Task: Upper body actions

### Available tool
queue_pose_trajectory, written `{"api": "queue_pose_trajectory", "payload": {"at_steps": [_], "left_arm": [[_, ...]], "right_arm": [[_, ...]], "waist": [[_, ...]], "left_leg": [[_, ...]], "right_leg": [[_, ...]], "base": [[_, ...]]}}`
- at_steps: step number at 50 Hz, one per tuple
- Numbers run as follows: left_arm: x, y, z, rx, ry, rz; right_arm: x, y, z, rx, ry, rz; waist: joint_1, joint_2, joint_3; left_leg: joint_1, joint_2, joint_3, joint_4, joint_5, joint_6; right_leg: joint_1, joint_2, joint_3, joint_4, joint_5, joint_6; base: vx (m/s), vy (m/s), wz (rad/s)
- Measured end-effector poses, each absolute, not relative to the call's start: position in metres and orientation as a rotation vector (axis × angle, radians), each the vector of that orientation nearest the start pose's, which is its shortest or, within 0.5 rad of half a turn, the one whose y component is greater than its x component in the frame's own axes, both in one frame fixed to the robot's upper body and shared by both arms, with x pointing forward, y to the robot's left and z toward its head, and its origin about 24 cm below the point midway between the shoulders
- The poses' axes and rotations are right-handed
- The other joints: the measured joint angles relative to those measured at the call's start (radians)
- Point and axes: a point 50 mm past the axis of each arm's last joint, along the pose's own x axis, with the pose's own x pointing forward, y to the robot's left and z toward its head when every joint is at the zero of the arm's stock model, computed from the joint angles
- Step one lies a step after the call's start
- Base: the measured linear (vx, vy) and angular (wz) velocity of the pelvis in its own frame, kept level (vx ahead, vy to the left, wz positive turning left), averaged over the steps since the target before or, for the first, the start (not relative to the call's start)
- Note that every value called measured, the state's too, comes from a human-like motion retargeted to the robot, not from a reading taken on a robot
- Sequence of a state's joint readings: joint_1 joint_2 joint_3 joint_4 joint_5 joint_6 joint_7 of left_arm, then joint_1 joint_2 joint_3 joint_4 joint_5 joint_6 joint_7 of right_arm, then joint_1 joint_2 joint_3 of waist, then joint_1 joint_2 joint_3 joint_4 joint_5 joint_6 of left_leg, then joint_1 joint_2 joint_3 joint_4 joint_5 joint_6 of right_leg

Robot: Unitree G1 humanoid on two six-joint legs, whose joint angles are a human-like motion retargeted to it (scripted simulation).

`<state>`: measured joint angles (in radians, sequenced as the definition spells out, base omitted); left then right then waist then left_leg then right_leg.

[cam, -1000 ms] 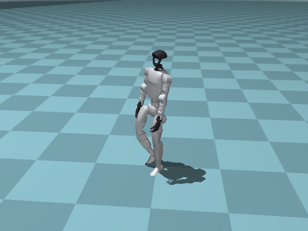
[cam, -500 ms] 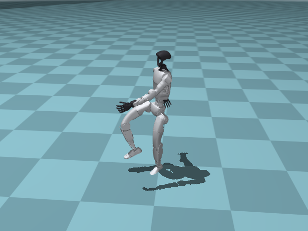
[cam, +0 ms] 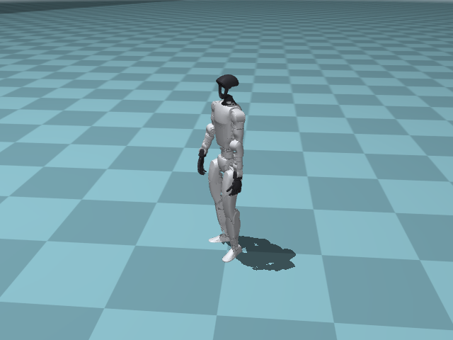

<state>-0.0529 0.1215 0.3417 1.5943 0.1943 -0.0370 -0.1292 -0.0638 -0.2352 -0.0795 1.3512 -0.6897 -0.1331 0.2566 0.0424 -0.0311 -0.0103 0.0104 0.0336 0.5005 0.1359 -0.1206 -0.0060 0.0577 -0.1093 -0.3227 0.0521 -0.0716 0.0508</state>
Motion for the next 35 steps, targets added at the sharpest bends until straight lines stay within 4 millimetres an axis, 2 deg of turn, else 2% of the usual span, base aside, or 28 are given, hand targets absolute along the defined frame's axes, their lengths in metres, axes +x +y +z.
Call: {"api": "queue_pose_trajectory", "payload": {"at_steps": [4, 7, 14, 18, 25, 30, 35], "left_arm": [[-0.024, 0.177, -0.177, -0.32, 1.653, 0.199], [-0.043, 0.166, -0.176, -0.418, 1.691, 0.259], [-0.048, 0.164, -0.177, -0.399, 1.674, 0.254], [-0.04, 0.168, -0.178, -0.341, 1.637, 0.224], [-0.044, 0.175, -0.178, -0.175, 1.646, 0.029], [-0.029, 0.187, -0.179, -0.005, 1.599, -0.119], [-0.018, 0.19, -0.179, 0.041, 1.569, -0.117]], "right_arm": [[0.084, -0.232, -0.163, -0.571, 1.287, 0.514], [0.066, -0.236, -0.166, -0.576, 1.369, 0.485], [-0.015, -0.245, -0.167, -0.445, 1.736, 0.366], [-0.036, -0.246, -0.165, -0.455, 1.806, 0.346], [-0.045, -0.25, -0.164, -0.55, 1.797, 0.361], [-0.027, -0.241, -0.168, -0.469, 1.745, 0.343], [-0.003, -0.228, -0.173, -0.458, 1.642, 0.338]], "waist": [[-0.072, 0.03, 0.025], [-0.092, 0.045, 0.037], [-0.024, 0.049, 0.051], [-0.033, 0.051, 0.068], [-0.088, 0.092, 0.008], [-0.087, 0.097, -0.008], [-0.064, 0.086, -0.03]], "left_leg": [[-0.03, 0.023, -0.053, 0.001, 0.031, -0.015], [-0.057, 0.034, -0.077, 0.006, 0.051, -0.029], [-0.091, 0.035, -0.105, 0.016, 0.103, -0.087], [-0.077, 0.041, -0.075, 0.054, 0.078, -0.078], [-0.056, 0.031, -0.083, -0.034, 0.073, -0.034], [-0.038, 0.022, -0.066, -0.082, 0.085, -0.027], [-0.032, 0.018, -0.042, -0.087, 0.074, -0.019]], "right_leg": [[0.001, 0.024, -0.03, -0.005, -0.008, -0.016], [-0.001, 0.041, -0.041, -0.026, -0.006, -0.03], [-0.016, 0.034, -0.069, -0.036, -0.005, -0.048], [-0.009, 0.021, -0.102, -0.035, -0.01, -0.049], [-0.009, 0.035, -0.124, -0.036, -0.015, -0.037], [-0.023, 0.038, -0.108, -0.028, -0.011, -0.03], [-0.035, 0.032, -0.1, -0.026, -0.001, -0.023]], "base": [[-0.24, -0.21, 0.6], [-0.25, -0.13, 0.38], [-0.15, -0.1, 0.28], [-0.11, 0.01, 0.42], [0.09, 0.12, 0.13], [0.05, 0.08, -0.19], [0.09, 0.06, -0.23]]}}
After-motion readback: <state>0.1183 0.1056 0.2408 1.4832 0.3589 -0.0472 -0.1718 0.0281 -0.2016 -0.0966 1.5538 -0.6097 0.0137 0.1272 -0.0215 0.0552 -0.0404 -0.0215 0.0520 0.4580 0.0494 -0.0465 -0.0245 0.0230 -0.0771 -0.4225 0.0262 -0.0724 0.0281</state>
